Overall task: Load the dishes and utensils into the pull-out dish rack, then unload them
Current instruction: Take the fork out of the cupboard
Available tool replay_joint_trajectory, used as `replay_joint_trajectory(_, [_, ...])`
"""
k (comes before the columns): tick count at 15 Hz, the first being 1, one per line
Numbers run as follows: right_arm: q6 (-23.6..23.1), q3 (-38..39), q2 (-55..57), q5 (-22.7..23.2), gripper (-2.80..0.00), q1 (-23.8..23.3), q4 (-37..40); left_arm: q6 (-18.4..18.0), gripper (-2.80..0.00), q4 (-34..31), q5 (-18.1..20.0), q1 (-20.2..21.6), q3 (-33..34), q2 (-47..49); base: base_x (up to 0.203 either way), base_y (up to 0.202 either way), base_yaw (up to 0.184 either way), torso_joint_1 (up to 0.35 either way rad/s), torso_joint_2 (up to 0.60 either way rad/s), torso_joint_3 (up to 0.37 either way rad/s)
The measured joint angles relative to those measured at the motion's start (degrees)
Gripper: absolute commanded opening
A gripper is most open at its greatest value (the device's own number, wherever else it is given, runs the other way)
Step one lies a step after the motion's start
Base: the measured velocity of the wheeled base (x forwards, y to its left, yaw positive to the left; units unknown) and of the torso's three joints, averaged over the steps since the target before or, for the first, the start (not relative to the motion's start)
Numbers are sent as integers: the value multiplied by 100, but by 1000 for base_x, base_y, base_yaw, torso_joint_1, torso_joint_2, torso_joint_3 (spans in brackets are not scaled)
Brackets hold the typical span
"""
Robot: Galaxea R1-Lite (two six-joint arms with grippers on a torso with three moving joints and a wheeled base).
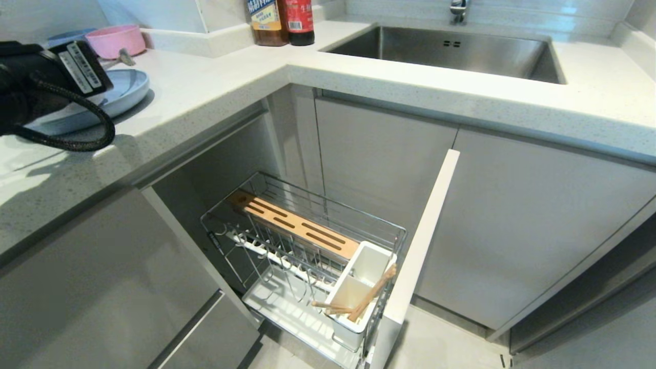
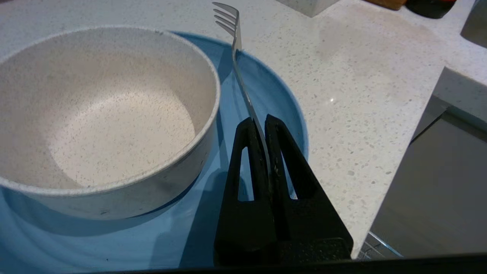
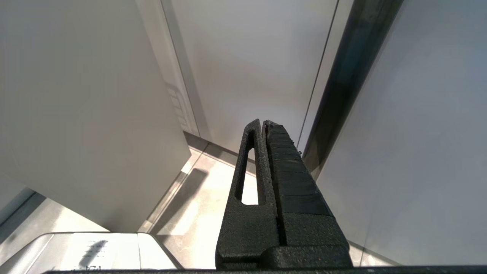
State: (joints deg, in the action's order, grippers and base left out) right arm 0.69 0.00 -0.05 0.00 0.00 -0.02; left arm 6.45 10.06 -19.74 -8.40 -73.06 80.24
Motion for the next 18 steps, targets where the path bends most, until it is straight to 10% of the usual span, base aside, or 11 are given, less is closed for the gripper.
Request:
replay_joint_trajectory(13, [2, 0, 0, 0, -280, 0, -3, 228, -280, 118, 26, 97, 440, -127, 0, 0, 0, 0, 0, 0])
replay_joint_trajectory(14, [-1, 0, 0, 0, -280, 0, -3, 231, 0, 114, 23, 97, 442, -130, 0, 0, 0, 0, 0, 0])
replay_joint_trajectory(18, [2, 0, 0, 0, -280, 0, -3, 228, 0, 121, 26, 94, 408, -155, 0, 0, 0, 0, 0, 0])
